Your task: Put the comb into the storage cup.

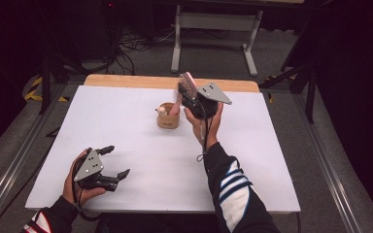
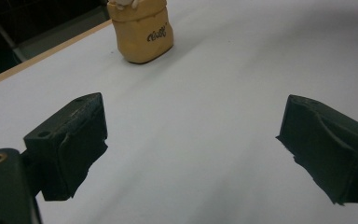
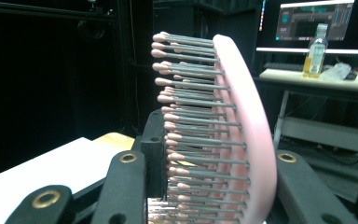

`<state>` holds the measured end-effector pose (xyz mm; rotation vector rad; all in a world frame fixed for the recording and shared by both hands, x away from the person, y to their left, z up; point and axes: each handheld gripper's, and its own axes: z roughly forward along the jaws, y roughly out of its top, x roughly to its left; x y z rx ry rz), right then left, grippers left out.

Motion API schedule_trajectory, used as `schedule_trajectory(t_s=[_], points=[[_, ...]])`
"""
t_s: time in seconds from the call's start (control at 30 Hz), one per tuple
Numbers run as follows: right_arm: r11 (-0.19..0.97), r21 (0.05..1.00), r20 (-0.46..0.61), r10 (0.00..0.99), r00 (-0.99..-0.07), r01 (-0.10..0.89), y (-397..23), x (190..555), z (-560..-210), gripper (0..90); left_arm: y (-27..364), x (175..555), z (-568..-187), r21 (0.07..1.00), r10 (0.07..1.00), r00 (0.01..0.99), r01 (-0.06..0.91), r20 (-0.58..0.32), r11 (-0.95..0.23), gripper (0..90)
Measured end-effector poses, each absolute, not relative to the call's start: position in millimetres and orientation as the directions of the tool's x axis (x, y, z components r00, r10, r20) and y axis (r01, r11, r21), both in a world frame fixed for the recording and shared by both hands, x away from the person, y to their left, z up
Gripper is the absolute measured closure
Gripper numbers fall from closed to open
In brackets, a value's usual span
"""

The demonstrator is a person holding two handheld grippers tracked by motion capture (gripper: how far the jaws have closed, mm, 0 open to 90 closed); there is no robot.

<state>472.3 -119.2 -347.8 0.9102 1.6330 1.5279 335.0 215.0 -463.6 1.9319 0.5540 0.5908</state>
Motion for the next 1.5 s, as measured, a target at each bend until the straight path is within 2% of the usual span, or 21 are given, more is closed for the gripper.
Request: schedule_trajectory(t_s=[0.37,0.7,1.5], points=[[0.068,0.996,-0.027,0.863,-0.504,0.064,-111,474,-365,63.5,215,335,-464,0.910,0.604,0.780,0.117,0.164,-0.398,8.5],[0.028,0.996,0.016,0.867,-0.498,0.081,-114,473,-377,62.9,214,335,-464,0.908,0.602,0.781,0.115,0.168,-0.403,8.5],[-0.012,0.986,0.099,0.846,-0.524,0.167,-127,472,-398,55.0,212,335,-465,0.904,0.600,0.781,0.117,0.172,-0.411,8.5]])
